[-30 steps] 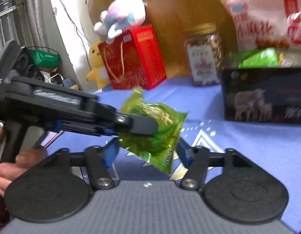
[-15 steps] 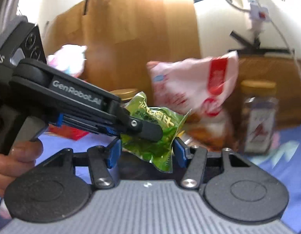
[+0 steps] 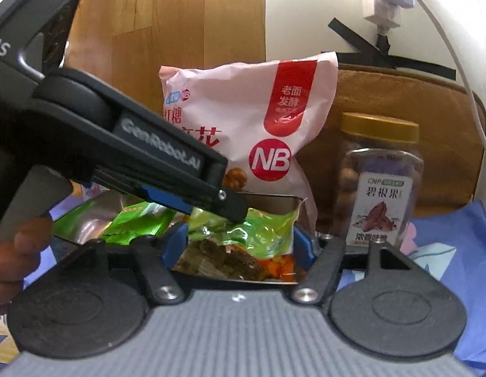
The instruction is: Organize snacks
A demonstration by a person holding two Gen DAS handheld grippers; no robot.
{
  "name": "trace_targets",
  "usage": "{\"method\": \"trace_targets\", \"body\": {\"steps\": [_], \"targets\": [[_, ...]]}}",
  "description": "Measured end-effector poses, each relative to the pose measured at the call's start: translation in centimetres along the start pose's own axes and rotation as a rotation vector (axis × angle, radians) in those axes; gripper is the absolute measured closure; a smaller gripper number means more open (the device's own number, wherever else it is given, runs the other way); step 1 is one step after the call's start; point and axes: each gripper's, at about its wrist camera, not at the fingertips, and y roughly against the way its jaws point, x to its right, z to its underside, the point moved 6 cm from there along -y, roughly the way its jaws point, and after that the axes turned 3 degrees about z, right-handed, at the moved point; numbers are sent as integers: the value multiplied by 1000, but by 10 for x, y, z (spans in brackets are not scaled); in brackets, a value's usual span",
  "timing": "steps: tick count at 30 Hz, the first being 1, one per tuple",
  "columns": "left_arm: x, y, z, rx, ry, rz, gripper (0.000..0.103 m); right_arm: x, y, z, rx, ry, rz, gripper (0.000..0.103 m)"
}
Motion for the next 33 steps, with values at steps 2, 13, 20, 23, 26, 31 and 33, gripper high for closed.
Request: {"method": "trace_targets", "body": {"steps": [2, 13, 20, 23, 26, 31, 33], "targets": [[-1, 6, 0, 17, 5, -20, 61, -1, 4, -3, 27, 12, 16, 20], [7, 99, 21, 103, -67, -193, 54, -2, 62, -5, 61, -53, -4, 14], [13, 137, 85, 55, -128, -329, 44, -6, 110, 28, 14, -216, -37, 14], [10, 146, 111, 18, -103, -357, 36, -10, 122, 41, -13, -275, -33, 14], [7, 158, 131, 8, -79, -365, 15, -16, 133, 51, -46, -358, -53, 14], [8, 180, 152, 26, -67, -391, 3, -28, 149, 57, -70, -436, -81, 14], [9, 187, 159, 25, -60, -394, 1, -34, 157, 57, -57, -437, -79, 14]]}}
